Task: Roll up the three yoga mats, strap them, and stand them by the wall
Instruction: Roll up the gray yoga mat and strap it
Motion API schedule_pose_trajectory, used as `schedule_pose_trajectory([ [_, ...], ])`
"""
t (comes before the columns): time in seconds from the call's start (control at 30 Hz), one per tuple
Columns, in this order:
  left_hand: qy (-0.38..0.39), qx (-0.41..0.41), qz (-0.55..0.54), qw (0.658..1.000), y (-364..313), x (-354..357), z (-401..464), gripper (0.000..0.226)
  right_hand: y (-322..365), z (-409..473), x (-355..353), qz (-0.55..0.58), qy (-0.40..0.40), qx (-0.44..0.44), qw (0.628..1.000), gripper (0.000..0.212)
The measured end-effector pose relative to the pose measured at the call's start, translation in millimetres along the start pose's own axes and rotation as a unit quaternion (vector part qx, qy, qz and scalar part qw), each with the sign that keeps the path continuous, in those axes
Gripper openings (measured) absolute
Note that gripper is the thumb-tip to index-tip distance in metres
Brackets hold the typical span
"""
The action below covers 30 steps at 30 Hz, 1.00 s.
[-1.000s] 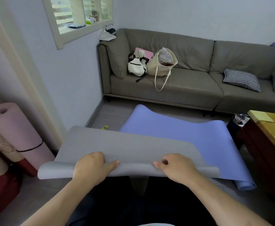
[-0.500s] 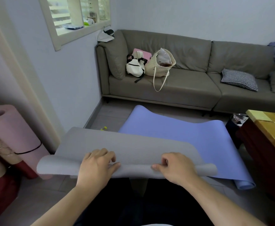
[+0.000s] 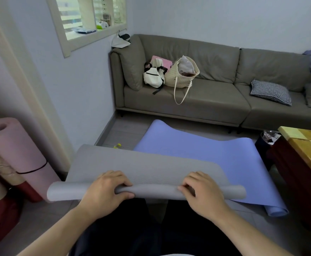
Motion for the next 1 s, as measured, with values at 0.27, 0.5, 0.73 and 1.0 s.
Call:
schedule_pose_trajectory([
  [0.27,-0.053,-0.035,0.143,0.988,-14,9,8,0.039,-9,0,15,-0.050,0.118,0.020,0.992,0.031],
  [0.5,-0.085,-0.030,0.193,0.977,-13,11,0,0.031,-7,3,18,-0.058,0.084,0.030,0.994,0.022],
  [0.73,0.004,-0.007,0.237,0.971,-20,10,22,0.036,-1,14,10,-0.071,0.135,0.042,0.987,0.027],
  [1.0,0.125,-0.139,0.132,0.973,-16,10,28,0.026,-21,24,0,-0.039,0.235,0.127,0.963,0.039],
])
Point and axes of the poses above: each hand's wrist, its own z-axis towards the middle knuckle, its own x-axis out of the palm, y = z × x, the point moved 8 cm from there along z, towards the middle knuckle, and after that the axes turned 5 degrees about -z, right-handed, at the moved point
